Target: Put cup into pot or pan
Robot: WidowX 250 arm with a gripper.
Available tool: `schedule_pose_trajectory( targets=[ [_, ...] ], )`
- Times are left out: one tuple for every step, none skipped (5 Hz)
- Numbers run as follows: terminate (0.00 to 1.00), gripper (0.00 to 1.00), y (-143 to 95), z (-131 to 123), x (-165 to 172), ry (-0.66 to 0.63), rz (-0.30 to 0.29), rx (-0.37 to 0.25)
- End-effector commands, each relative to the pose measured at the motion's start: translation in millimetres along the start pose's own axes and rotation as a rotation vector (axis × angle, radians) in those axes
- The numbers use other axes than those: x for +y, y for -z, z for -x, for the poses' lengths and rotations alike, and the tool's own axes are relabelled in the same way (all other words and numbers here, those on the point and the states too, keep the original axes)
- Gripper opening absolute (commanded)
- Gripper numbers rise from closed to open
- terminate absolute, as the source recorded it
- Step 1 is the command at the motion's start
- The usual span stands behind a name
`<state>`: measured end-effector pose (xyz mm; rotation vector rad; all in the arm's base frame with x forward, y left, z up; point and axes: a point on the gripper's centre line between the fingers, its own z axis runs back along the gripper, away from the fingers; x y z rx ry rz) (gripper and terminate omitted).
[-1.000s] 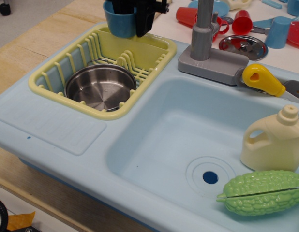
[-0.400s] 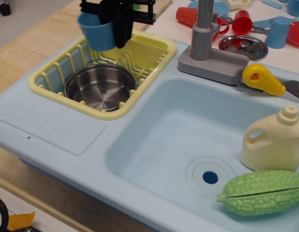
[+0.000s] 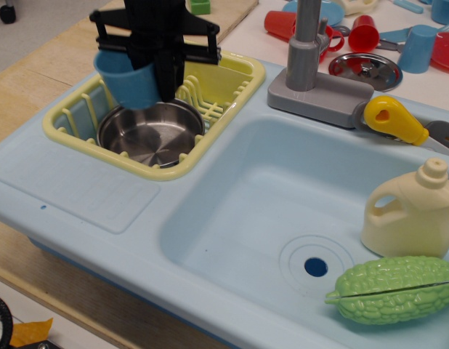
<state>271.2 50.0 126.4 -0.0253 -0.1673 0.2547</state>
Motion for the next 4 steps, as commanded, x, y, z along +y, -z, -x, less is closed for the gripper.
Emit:
schedule_pose_trajectory(
  targets=[
    [0.0, 1.0, -3.0, -2.0, 3.2, -0.004, 0.042, -0.065],
    [0.0, 1.0, -0.2, -9.3, 4.5, 0.062, 0.073, -0.019],
    [0.0, 1.0, -0.2, -9.3, 4.5, 0.062, 0.073, -0.019],
    [1.0, 1.0, -0.2, -9.3, 4.5, 0.062, 0.073, -0.019]
  ],
)
